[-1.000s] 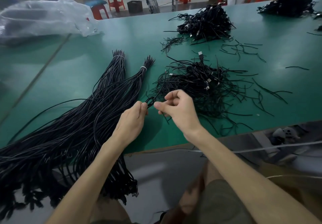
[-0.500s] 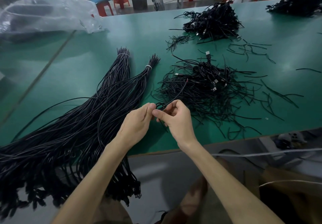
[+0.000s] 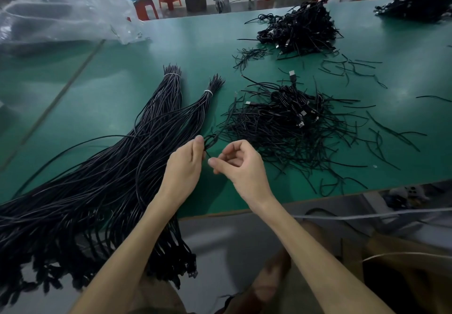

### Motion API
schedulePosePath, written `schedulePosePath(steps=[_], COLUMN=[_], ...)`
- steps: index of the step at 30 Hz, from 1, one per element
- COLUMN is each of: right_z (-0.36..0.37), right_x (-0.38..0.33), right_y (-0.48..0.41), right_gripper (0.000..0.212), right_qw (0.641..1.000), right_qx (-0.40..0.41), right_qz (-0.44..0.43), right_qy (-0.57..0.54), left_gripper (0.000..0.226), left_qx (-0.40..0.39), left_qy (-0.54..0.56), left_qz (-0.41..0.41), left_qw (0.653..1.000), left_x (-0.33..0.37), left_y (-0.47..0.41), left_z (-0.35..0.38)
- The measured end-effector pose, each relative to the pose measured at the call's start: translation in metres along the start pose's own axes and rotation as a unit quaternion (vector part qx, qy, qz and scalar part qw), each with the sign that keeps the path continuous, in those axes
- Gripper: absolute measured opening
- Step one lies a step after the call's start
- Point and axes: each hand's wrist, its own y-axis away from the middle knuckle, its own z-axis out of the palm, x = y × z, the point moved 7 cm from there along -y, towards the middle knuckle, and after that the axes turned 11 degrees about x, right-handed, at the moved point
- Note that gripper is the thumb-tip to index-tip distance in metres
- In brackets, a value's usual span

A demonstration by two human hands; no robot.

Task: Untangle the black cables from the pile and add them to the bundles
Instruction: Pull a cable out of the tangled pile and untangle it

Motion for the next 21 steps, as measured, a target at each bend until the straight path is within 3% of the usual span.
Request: schedulePosePath(steps=[5,15,21], right_z=[0.004,-0.003,-0.001], right_x=[-0.001,0.001,0.001], right_y=[0.001,0.0,0.001], right_gripper=[0.022,0.024,0.026], right_qw=[1.0,0.999,1.0], right_qx=[-0.012,0.029,0.018], right_qz=[-0.011,-0.023,-0.02], right_qy=[0.02,0.009,-0.004], left_gripper=[0.057,0.051,0.047], left_qx=[0.033,-0.062,-0.058], left_qy=[-0.001,0.001,0.023], left_qz=[-0.018,0.029,0.042], left_qw=[0.999,0.998,0.997], left_x=[-0.005,0.003,0.006], left_y=[-0.002,0.008,0.008], left_z=[-0.004,0.011,0.011])
